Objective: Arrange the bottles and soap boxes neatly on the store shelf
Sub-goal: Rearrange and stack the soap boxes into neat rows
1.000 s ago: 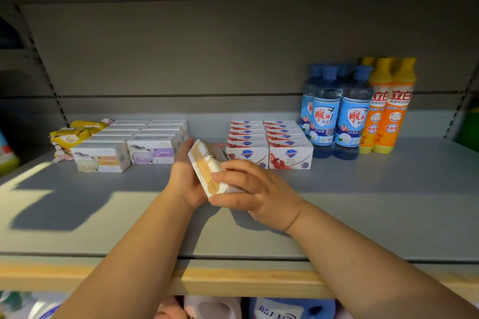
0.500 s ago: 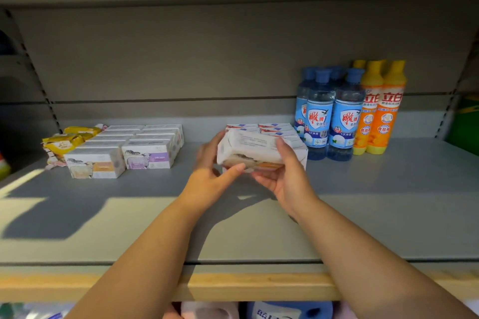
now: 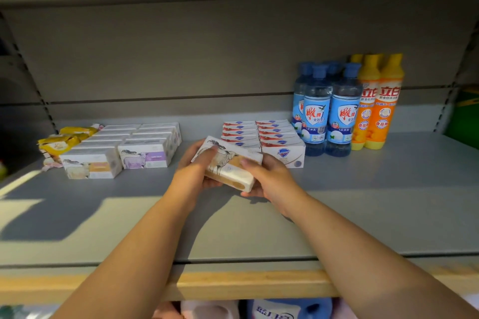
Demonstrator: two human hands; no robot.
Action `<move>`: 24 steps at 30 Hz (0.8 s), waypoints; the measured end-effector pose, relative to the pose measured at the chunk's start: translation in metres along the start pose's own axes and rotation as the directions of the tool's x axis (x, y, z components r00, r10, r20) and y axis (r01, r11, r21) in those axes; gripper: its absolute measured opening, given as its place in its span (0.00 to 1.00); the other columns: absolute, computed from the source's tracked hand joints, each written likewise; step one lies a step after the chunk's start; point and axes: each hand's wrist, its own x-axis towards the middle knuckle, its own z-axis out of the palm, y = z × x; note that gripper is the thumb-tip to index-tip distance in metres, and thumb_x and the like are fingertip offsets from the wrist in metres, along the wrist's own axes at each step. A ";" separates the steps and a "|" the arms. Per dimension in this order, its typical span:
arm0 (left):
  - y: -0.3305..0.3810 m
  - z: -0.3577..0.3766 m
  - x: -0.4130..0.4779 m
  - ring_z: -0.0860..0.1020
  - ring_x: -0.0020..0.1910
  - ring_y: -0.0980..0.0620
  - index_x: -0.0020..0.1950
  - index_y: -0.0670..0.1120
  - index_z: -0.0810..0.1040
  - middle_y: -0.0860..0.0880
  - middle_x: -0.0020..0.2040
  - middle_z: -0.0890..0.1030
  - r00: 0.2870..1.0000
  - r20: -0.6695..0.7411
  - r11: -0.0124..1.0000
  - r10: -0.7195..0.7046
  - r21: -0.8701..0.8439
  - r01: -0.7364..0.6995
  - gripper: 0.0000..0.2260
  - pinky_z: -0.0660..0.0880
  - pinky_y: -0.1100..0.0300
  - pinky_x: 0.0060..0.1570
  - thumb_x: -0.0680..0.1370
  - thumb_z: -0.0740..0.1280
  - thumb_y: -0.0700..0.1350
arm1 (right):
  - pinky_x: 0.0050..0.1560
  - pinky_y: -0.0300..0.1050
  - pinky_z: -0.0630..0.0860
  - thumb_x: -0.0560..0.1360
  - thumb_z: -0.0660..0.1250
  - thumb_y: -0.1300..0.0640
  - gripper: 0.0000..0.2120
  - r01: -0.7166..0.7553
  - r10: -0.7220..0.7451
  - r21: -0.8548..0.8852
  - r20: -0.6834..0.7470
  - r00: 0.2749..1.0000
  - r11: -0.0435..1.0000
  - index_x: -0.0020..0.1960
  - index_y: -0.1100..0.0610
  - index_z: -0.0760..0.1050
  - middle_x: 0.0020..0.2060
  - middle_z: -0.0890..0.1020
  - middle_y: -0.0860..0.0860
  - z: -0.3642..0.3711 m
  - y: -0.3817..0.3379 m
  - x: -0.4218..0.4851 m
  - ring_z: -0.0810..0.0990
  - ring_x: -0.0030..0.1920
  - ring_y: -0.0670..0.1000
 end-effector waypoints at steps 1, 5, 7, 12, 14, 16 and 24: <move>0.002 -0.003 0.002 0.83 0.44 0.52 0.57 0.50 0.77 0.50 0.48 0.84 0.999 0.021 0.999 0.037 0.022 -0.037 0.10 0.78 0.59 0.35 0.77 0.67 0.43 | 0.37 0.43 0.82 0.73 0.70 0.59 0.14 0.055 -0.055 -0.029 -0.013 0.998 0.998 0.57 0.50 0.72 0.49 0.81 0.48 -0.002 0.001 0.000 0.82 0.44 0.47; 0.009 -0.031 0.005 0.82 0.41 0.58 0.55 0.52 0.76 0.54 0.43 0.84 0.981 0.165 0.962 0.099 0.234 -0.137 0.20 0.77 0.66 0.37 0.67 0.75 0.37 | 0.56 0.44 0.77 0.69 0.72 0.68 0.26 0.228 -0.215 -0.175 0.089 0.972 0.958 0.58 0.46 0.69 0.56 0.78 0.48 -0.010 0.006 0.002 0.79 0.55 0.48; 0.004 -0.040 0.002 0.80 0.39 0.60 0.50 0.50 0.76 0.52 0.43 0.81 0.972 0.220 0.905 0.079 0.393 -0.162 0.19 0.76 0.67 0.37 0.65 0.77 0.35 | 0.59 0.45 0.76 0.68 0.72 0.71 0.25 0.234 -0.194 -0.249 0.175 0.965 0.940 0.58 0.50 0.69 0.59 0.77 0.52 -0.011 0.009 0.004 0.78 0.57 0.50; 0.002 -0.052 0.002 0.78 0.40 0.55 0.48 0.55 0.72 0.51 0.44 0.79 0.964 0.252 0.741 0.081 0.632 -0.228 0.16 0.77 0.61 0.40 0.69 0.76 0.42 | 0.54 0.43 0.78 0.69 0.73 0.65 0.24 0.225 -0.160 -0.358 0.202 0.966 0.906 0.59 0.50 0.70 0.55 0.78 0.48 -0.011 0.017 0.010 0.78 0.54 0.46; 0.006 -0.062 0.003 0.77 0.40 0.54 0.48 0.56 0.71 0.51 0.45 0.79 0.965 0.250 0.669 0.085 0.703 -0.241 0.16 0.75 0.62 0.39 0.70 0.76 0.45 | 0.55 0.42 0.77 0.70 0.73 0.61 0.23 0.219 -0.146 -0.457 0.190 0.971 0.862 0.62 0.53 0.70 0.55 0.79 0.49 -0.011 0.021 0.013 0.79 0.54 0.46; 0.011 -0.074 0.005 0.75 0.38 0.55 0.50 0.53 0.70 0.51 0.44 0.77 0.975 0.210 0.586 0.078 0.781 -0.215 0.16 0.72 0.65 0.35 0.70 0.76 0.46 | 0.60 0.44 0.74 0.72 0.71 0.60 0.21 0.246 -0.156 -0.598 0.199 0.968 0.763 0.63 0.56 0.71 0.57 0.79 0.52 -0.010 0.025 0.015 0.78 0.56 0.48; 0.046 -0.079 0.043 0.73 0.59 0.46 0.68 0.53 0.67 0.49 0.64 0.74 0.970 0.208 -0.055 -0.126 0.975 -0.217 0.22 0.69 0.56 0.55 0.75 0.68 0.52 | 0.60 0.38 0.67 0.78 0.60 0.52 0.16 0.400 -0.092 -0.893 0.389 0.917 0.207 0.63 0.51 0.76 0.63 0.76 0.48 -0.004 0.022 0.016 0.73 0.62 0.50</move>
